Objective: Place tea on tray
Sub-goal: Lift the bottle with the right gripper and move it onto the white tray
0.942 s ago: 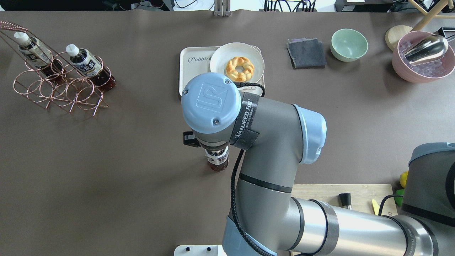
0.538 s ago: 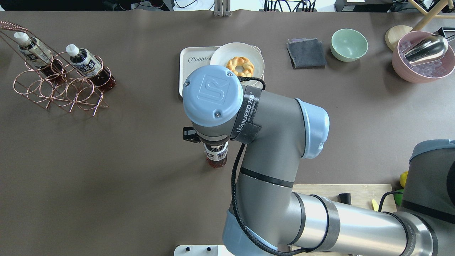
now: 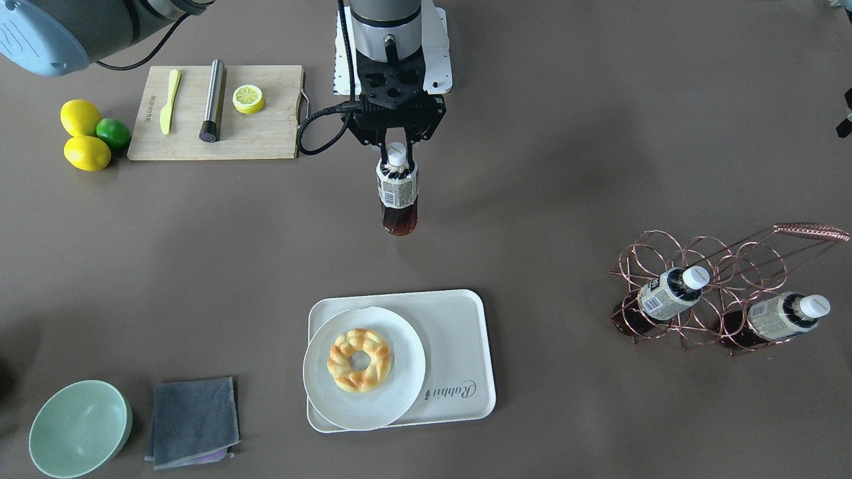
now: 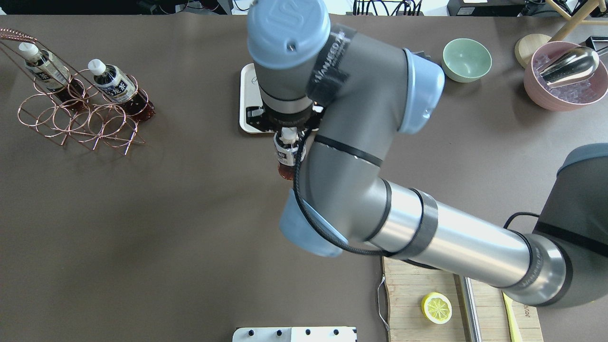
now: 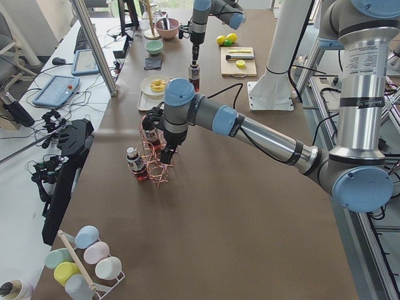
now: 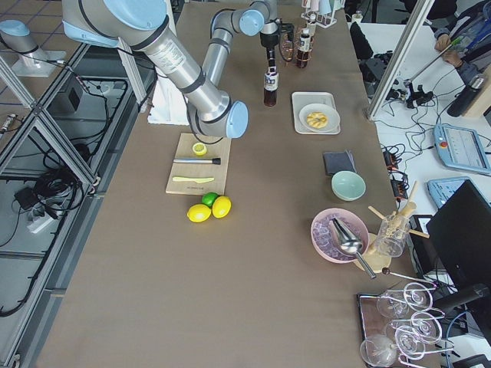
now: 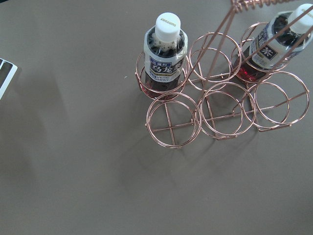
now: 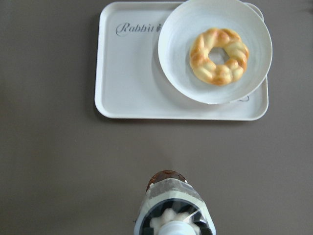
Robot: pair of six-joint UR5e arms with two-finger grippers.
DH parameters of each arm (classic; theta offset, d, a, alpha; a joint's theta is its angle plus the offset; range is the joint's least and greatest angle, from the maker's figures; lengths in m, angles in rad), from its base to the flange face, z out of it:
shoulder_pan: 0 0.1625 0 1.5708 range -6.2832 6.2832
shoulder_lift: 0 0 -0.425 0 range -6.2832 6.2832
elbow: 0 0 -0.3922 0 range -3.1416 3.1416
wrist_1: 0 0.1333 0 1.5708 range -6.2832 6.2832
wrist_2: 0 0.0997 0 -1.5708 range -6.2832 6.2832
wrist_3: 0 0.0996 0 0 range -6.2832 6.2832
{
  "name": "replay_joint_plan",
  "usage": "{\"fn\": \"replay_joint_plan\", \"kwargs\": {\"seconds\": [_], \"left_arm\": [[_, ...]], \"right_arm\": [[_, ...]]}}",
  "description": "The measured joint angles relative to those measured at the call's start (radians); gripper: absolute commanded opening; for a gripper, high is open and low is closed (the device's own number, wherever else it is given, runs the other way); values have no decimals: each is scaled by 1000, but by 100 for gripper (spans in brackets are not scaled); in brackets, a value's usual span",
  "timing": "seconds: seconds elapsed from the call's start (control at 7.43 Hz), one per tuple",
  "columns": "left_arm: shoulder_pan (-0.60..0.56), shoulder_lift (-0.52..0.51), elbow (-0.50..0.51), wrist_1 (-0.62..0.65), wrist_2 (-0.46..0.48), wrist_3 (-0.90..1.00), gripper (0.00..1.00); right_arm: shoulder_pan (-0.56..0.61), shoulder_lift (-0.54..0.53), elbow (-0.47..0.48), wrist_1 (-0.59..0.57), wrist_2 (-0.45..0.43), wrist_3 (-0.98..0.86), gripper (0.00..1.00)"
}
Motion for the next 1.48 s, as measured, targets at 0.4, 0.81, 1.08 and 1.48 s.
{"fn": "replay_joint_plan", "kwargs": {"seconds": [0.4, 0.81, 1.08, 1.48], "left_arm": [[0, -4, 1, 0, 0, -3, 96], [1, -14, 1, 0, 1, -7, 96], [1, -18, 1, 0, 1, -8, 96], [2, -21, 3, -8, 2, -26, 96]], "right_arm": [[118, 222, -453, 211, 58, -24, 0], [157, 359, -783, 385, 62, -22, 0], [164, 397, -875, 433, 63, -25, 0], [167, 404, -926, 488, 74, -24, 11]]}}
